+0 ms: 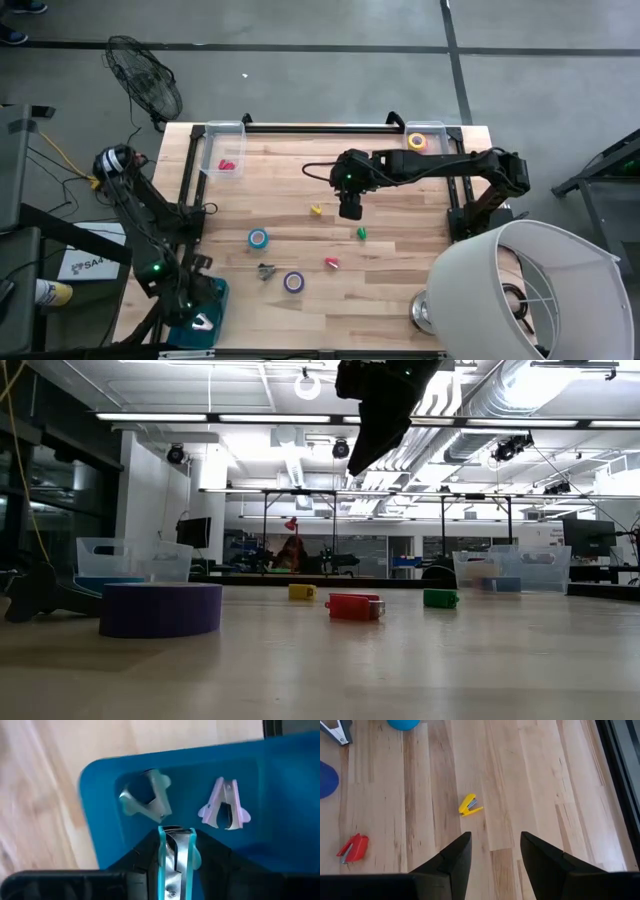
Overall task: Pick and place Stapler, Stapler remover, tape
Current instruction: Put the light blue staple remover into the blue bin, then put the light blue tape into the right transparent bin
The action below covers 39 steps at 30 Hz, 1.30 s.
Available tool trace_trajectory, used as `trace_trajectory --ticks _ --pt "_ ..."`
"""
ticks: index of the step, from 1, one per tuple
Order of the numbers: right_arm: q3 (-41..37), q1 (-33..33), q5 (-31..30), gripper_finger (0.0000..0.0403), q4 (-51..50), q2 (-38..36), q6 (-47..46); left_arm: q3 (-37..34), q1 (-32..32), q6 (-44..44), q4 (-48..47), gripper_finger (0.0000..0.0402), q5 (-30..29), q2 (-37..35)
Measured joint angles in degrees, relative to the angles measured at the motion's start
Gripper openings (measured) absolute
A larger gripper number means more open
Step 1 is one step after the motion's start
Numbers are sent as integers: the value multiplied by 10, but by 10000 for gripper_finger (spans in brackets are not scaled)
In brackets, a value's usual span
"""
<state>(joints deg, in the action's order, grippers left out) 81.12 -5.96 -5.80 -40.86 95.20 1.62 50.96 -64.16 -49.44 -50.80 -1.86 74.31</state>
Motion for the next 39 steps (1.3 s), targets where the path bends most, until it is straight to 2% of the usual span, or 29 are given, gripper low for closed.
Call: trace_trajectory --ticks 6,13,16,22,25,28,35,39 --pt "0 0 0 161 0 0 3 0 0 102 14 97 27 37" --pt "0 0 0 161 0 0 3 0 0 132 14 102 33 63" --pt "0 0 0 161 -2 0 3 0 0 132 14 129 26 63" --pt "0 0 0 161 -7 0 3 0 0 130 12 215 25 63" --pt "0 0 0 161 -7 0 -3 0 0 120 12 244 31 62" --pt "0 0 1 161 -7 0 -9 0 0 114 13 256 33 62" --pt "0 0 6 161 -9 0 -16 2 20 89 0 259 79 38" --pt "0 0 6 161 -9 0 -16 26 46 87 -43 259 22 -2"
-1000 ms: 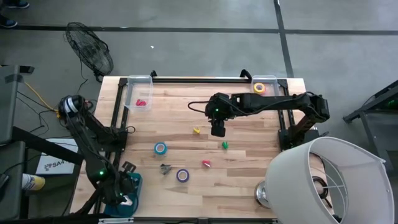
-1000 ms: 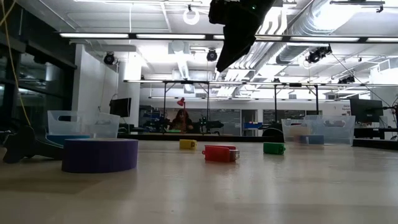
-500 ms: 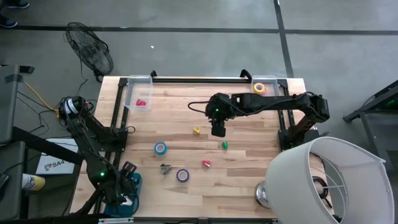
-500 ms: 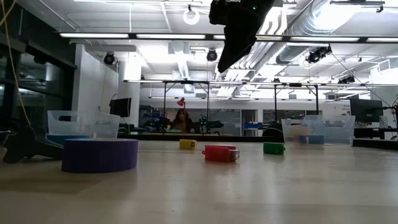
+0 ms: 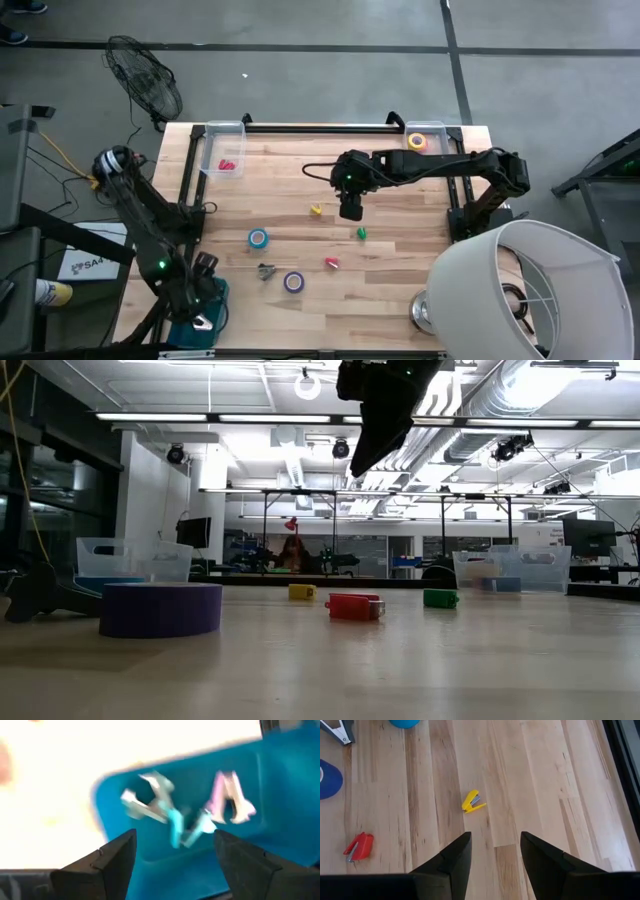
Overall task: Pick and place Stapler, Stapler remover, tape
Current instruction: Put the light blue tape into the right transparent bin
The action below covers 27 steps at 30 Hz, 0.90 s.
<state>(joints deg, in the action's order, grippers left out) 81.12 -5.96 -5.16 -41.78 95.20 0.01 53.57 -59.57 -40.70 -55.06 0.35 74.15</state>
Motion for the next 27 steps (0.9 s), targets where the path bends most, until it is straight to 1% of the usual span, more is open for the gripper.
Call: trace_trajectory --ticks 4,6,8,18,22,27 --pt "0 0 0 161 0 0 0 23 35 43 -68 259 -75 -23" --pt "0 0 0 161 0 0 0 27 57 68 -93 259 -95 -30" --pt "0 0 2 161 0 0 0 27 85 107 -106 259 -102 -31" --pt "0 0 22 161 0 0 0 27 271 344 -99 259 -104 -31" --pt "0 0 22 161 0 0 2 14 336 428 -53 259 -87 -31" --pt "0 0 23 161 0 0 3 -30 387 499 3 259 -50 -31"
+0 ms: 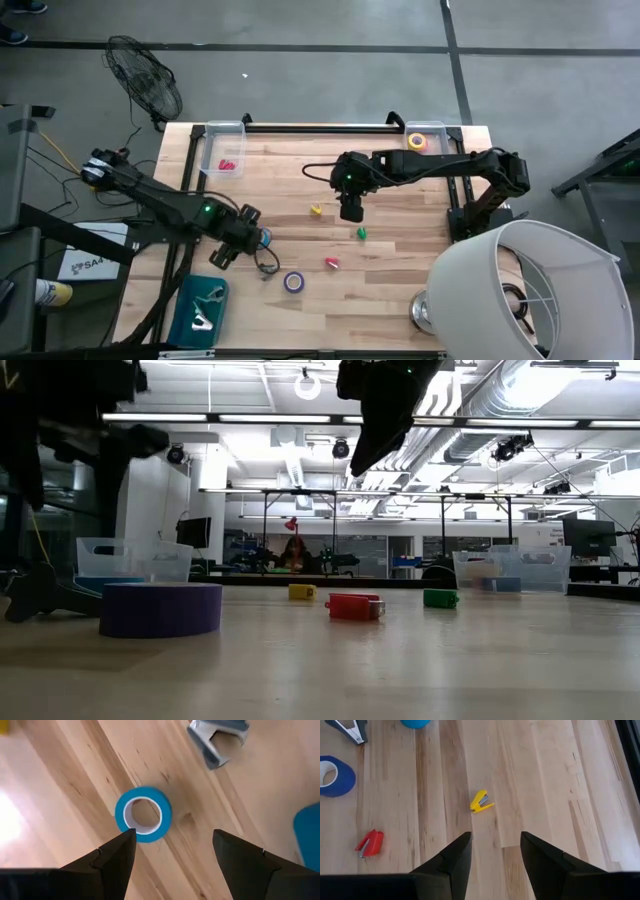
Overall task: Pick and place Stapler, Stapler remover, tape
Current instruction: Put the light blue tape into the right transparent bin
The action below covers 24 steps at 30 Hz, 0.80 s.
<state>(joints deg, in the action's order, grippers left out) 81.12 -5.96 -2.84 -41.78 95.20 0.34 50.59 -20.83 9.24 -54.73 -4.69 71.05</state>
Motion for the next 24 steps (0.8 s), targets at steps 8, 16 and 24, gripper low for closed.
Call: trace_trajectory --ticks 8,16,24 --pt "0 0 2 161 0 0 8 -67 40 30 68 259 24 0" --pt "0 0 1 161 0 0 12 -82 43 57 109 259 29 40" --pt "0 0 1 161 0 0 16 -82 43 71 124 254 40 104"
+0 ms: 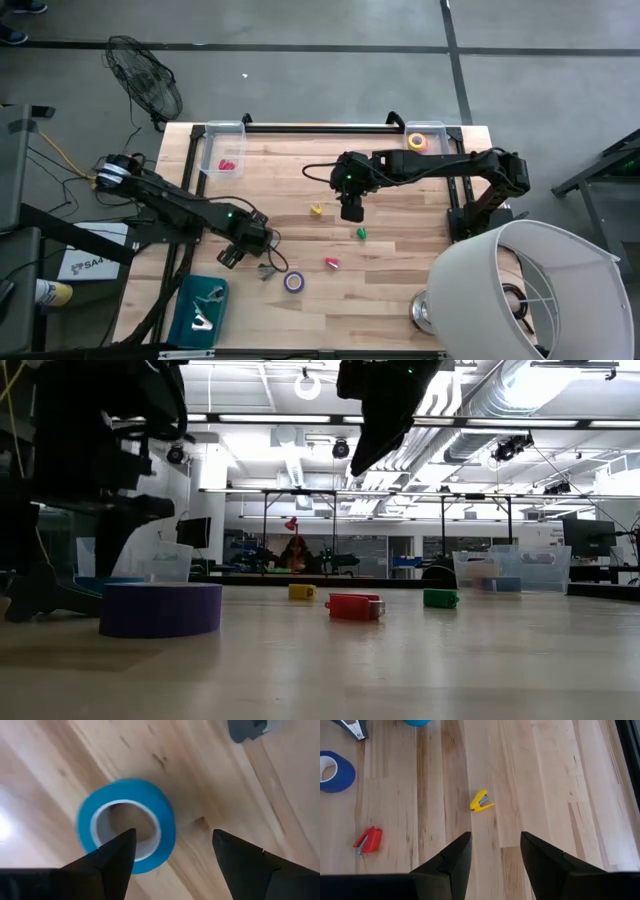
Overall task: Pick and place Stapler, Stapler remover, tape
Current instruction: Put the light blue tape into the right transparent bin
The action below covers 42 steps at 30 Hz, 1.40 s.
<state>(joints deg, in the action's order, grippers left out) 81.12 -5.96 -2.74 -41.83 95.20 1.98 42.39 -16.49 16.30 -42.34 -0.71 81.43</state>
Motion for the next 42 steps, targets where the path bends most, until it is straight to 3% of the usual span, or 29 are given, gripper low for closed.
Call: trace_trajectory --ticks 5,17,23,33,36,42 --pt "0 0 0 161 -1 0 1 0 0 0 8 208 15 22" --pt "0 0 0 161 -4 0 10 1 0 -16 6 32 20 23" --pt "0 0 3 161 -4 0 19 43 0 -15 1 32 18 14" --pt "0 4 67 161 22 0 31 160 0 -17 -14 35 -111 -59" --pt "0 12 76 161 55 0 50 183 0 -33 -10 35 -162 -99" --pt "0 38 72 161 181 0 101 186 0 -46 52 36 -207 -183"
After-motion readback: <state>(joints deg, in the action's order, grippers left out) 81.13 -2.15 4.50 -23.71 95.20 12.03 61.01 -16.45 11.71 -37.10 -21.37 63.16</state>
